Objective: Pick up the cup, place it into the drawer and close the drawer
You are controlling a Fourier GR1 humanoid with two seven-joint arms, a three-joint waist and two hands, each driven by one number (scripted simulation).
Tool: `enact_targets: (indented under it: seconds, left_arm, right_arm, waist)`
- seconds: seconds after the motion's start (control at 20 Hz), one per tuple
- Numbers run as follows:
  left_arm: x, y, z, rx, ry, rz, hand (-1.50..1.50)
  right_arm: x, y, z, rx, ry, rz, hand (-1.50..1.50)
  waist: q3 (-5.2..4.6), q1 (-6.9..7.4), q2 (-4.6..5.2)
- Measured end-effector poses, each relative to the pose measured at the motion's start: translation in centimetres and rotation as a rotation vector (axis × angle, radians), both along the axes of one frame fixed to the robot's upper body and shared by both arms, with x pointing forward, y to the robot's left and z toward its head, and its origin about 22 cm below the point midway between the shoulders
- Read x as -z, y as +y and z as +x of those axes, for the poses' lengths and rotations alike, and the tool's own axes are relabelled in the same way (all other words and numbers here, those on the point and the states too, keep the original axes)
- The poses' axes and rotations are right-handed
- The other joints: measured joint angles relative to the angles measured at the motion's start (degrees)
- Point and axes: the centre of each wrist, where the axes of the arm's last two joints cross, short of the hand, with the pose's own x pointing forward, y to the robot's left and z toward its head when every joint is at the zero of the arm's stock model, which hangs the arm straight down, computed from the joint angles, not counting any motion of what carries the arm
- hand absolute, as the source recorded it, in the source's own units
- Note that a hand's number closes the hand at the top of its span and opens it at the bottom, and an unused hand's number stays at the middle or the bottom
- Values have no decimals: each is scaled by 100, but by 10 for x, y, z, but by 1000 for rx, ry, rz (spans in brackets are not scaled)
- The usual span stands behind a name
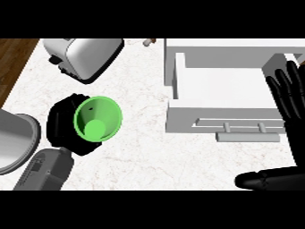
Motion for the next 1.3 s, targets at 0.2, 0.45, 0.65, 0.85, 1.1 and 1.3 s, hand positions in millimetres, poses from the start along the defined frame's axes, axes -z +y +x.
enact_targets:
  seconds: [0.2,0.45,0.65,0.85,1.1,1.3]
  left_arm:
    - [-37,-22,11,31,-14,-10,150]
    - [-88,-54,30,43,-39,-4,150]
    - [-125,-76,40,47,-52,14,150]
    - [-153,-89,52,50,-54,45,150]
    - [-182,-114,70,50,-47,85,150]
    - [-193,-131,82,60,-35,110,150]
  right_arm:
    - [2,-10,3,3,3,-3,-150]
    - [-2,-13,0,4,-5,-2,-150]
    - [1,-9,-4,3,-8,-6,-150]
    - [2,-7,-5,3,-9,-8,-150]
    - [2,-10,2,-1,-5,-6,-150]
    - [2,-11,-1,1,-7,-10,-150]
  waist:
    - [-2,-28,10]
    - [-3,-59,14]
    - [-4,-66,16]
    - [-5,-81,22]
    - [-4,-91,28]
    - [-5,-104,31]
